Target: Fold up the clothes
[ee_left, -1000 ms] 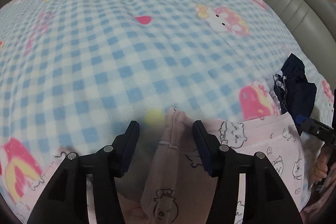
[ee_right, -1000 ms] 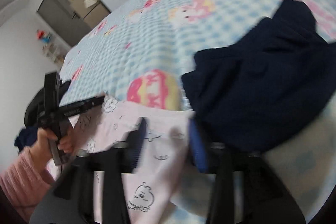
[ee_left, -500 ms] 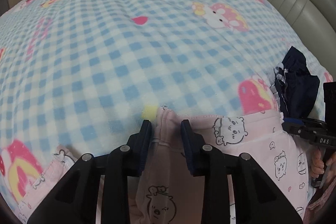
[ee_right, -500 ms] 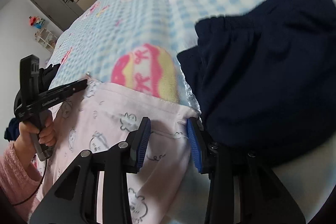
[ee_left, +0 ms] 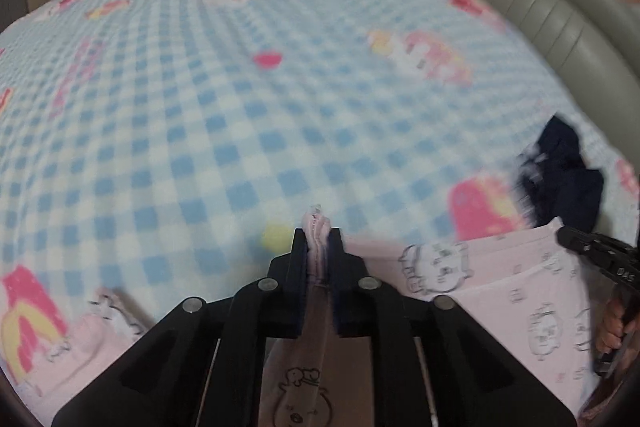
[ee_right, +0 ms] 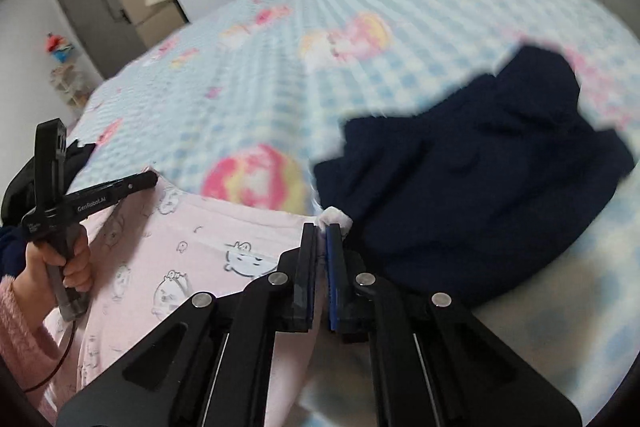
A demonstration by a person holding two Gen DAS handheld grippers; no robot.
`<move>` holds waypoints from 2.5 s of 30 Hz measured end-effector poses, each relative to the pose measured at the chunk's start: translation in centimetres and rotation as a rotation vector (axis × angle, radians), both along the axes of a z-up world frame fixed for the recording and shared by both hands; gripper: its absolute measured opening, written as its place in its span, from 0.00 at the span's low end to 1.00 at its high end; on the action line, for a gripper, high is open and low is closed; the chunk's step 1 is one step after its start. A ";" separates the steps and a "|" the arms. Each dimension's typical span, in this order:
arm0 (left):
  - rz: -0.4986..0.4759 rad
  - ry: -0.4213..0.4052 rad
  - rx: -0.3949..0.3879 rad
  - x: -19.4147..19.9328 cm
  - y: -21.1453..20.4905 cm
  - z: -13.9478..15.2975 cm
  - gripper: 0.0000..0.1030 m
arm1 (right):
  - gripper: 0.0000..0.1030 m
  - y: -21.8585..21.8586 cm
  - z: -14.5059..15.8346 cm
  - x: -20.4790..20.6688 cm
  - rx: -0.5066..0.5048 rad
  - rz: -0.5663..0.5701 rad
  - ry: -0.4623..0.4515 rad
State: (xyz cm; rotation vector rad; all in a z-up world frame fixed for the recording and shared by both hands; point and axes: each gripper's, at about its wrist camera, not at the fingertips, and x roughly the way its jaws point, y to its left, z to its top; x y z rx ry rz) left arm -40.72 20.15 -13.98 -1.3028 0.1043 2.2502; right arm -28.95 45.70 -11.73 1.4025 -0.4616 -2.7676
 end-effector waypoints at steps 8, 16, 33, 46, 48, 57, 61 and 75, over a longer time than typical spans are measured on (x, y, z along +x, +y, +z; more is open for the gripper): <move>0.086 0.058 0.085 4.2 -2.6 7.3 0.36 | 0.14 1.0 1.5 1.8 -0.103 -0.031 0.045; 0.006 0.105 -0.033 21.8 -5.3 8.3 0.39 | 0.21 -3.3 4.9 12.2 -0.211 0.004 0.088; 0.235 0.060 0.088 34.9 -15.2 5.4 0.33 | 0.28 -11.8 2.3 24.4 -0.081 0.077 0.029; 0.138 0.028 0.085 35.3 -13.6 5.1 0.25 | 0.27 -9.1 1.7 26.4 -0.099 -0.004 -0.005; 0.113 0.036 0.099 35.3 -13.0 5.5 0.25 | 0.27 -8.0 1.9 25.9 -0.123 -0.026 0.001; -0.047 0.032 0.081 32.4 -2.6 4.8 0.26 | 0.27 -5.9 1.0 21.0 -0.219 0.034 -0.015; -0.012 -0.005 0.100 32.6 -1.1 3.9 0.26 | 0.28 -4.6 -1.4 20.7 -0.398 -0.004 -0.057; 0.026 -0.028 0.129 32.9 -2.2 3.4 0.26 | 0.12 -6.1 -1.0 19.4 -0.395 0.059 0.000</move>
